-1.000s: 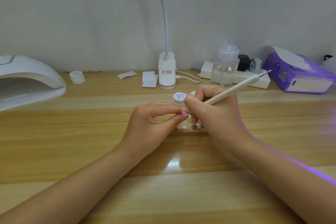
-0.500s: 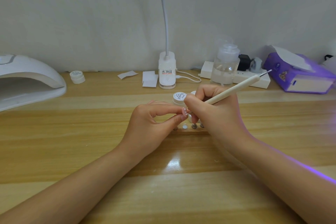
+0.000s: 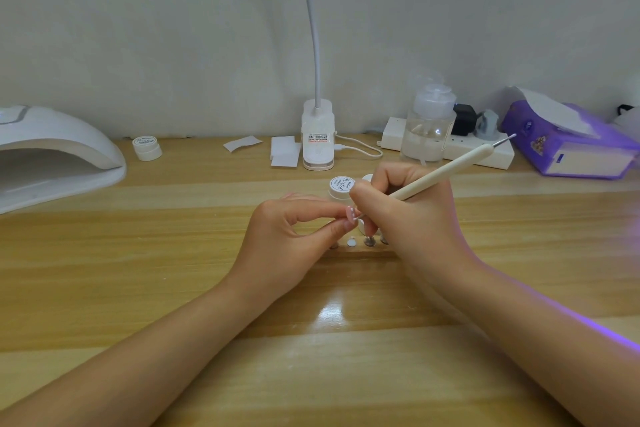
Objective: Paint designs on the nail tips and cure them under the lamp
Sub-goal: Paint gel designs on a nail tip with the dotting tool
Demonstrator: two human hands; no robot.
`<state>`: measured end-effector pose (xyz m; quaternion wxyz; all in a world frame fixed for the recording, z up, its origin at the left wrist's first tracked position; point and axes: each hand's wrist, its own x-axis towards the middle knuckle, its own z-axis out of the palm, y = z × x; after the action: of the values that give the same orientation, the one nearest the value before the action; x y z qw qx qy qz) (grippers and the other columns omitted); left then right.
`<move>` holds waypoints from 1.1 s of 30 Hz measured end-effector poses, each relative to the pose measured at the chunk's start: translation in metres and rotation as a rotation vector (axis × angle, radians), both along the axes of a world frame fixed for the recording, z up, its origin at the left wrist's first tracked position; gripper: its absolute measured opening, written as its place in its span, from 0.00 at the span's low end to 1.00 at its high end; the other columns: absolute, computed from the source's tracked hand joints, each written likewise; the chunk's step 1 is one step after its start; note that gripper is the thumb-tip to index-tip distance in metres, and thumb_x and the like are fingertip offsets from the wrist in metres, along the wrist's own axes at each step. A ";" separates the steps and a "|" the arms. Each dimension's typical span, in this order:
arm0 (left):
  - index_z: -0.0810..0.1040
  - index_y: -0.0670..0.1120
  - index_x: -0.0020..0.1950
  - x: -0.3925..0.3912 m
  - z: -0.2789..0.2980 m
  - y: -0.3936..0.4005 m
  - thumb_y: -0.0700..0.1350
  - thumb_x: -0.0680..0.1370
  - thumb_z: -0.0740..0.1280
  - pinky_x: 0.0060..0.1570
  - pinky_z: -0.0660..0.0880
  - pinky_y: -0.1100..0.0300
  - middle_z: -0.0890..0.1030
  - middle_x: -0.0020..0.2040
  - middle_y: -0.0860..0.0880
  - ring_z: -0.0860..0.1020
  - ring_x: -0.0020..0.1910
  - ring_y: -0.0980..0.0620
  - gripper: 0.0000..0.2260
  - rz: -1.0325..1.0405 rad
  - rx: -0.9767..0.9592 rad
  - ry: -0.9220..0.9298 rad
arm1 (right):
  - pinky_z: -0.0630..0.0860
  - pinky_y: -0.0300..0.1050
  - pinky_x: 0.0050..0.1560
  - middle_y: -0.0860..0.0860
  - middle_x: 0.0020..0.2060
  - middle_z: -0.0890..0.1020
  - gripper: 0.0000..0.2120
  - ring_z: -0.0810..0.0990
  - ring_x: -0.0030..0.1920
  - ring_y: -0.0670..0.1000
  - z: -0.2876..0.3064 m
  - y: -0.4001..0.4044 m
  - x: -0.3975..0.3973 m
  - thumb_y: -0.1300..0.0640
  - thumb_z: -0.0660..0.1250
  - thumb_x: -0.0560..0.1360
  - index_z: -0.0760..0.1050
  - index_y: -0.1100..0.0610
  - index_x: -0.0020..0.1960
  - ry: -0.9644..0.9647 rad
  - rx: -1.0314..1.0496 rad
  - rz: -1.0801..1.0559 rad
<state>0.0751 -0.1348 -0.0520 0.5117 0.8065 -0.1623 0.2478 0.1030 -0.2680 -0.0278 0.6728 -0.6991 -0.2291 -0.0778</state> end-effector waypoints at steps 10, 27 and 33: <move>0.82 0.50 0.46 0.001 -0.001 0.001 0.47 0.67 0.69 0.48 0.76 0.46 0.82 0.39 0.57 0.79 0.38 0.63 0.08 0.000 -0.004 -0.010 | 0.68 0.34 0.24 0.49 0.17 0.72 0.18 0.70 0.21 0.43 -0.001 0.001 0.000 0.68 0.65 0.66 0.69 0.55 0.21 0.004 -0.012 -0.001; 0.82 0.51 0.45 0.002 -0.001 0.001 0.47 0.68 0.69 0.50 0.75 0.48 0.80 0.36 0.63 0.78 0.40 0.65 0.08 0.002 0.016 -0.032 | 0.68 0.33 0.24 0.51 0.18 0.72 0.13 0.71 0.22 0.44 -0.001 0.000 0.000 0.66 0.65 0.65 0.69 0.61 0.23 0.016 -0.024 -0.033; 0.82 0.50 0.46 0.002 -0.001 0.001 0.47 0.68 0.69 0.49 0.75 0.48 0.80 0.37 0.61 0.78 0.40 0.64 0.08 -0.001 0.015 -0.027 | 0.70 0.36 0.25 0.51 0.17 0.72 0.13 0.70 0.22 0.45 -0.002 0.000 0.002 0.67 0.65 0.66 0.69 0.62 0.23 0.007 -0.035 -0.034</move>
<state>0.0769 -0.1333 -0.0534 0.5033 0.8069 -0.1713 0.2573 0.1047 -0.2678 -0.0302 0.6599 -0.7148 -0.2162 -0.0829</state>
